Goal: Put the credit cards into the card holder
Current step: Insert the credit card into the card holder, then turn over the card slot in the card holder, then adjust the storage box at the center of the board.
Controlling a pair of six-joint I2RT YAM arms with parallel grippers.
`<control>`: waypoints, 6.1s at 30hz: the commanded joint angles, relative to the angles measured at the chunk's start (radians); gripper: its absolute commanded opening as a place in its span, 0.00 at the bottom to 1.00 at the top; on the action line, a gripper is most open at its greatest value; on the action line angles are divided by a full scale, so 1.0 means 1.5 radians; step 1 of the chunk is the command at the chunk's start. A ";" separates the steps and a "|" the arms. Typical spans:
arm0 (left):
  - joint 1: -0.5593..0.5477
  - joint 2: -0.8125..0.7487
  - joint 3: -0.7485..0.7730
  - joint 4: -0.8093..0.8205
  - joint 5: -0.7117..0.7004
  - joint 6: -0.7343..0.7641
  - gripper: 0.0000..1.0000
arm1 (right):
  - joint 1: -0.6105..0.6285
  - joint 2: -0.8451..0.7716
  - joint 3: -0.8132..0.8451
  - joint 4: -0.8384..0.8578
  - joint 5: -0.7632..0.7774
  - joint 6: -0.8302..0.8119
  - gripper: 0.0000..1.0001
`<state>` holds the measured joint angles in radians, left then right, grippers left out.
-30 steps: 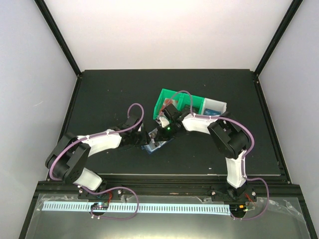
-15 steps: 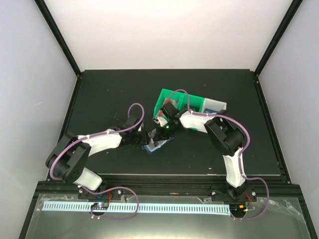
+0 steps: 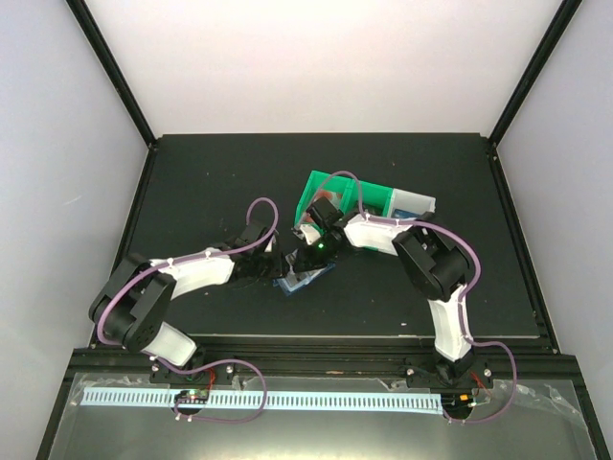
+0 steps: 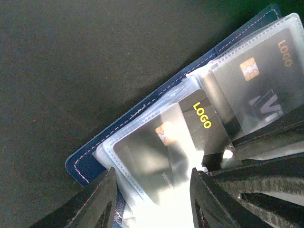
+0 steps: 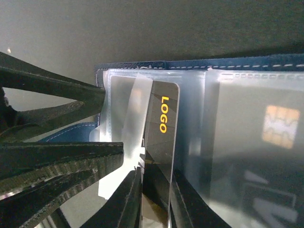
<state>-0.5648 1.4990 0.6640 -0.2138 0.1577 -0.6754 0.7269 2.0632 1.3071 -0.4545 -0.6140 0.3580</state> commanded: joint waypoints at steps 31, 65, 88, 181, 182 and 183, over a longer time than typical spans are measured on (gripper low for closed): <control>-0.002 -0.048 0.015 -0.029 0.005 -0.002 0.41 | 0.053 -0.055 -0.041 -0.056 0.303 0.002 0.01; -0.001 -0.002 0.003 0.019 0.029 -0.066 0.50 | 0.053 -0.017 -0.046 -0.035 0.293 0.030 0.01; -0.001 -0.016 0.005 0.087 0.069 -0.054 0.40 | 0.052 -0.024 -0.057 -0.020 0.276 0.030 0.02; 0.018 -0.093 0.066 -0.029 -0.005 0.069 0.72 | -0.378 -0.301 -0.201 -0.068 0.535 0.077 0.26; 0.018 -0.094 0.065 -0.029 -0.004 0.068 0.72 | -0.377 -0.305 -0.205 -0.068 0.528 0.081 0.23; 0.018 -0.094 0.064 -0.030 -0.004 0.066 0.72 | -0.377 -0.308 -0.210 -0.070 0.521 0.085 0.21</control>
<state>-0.5434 1.3869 0.7631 -0.2626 0.1368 -0.5827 0.1654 1.6207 1.0126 -0.5816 0.2256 0.4694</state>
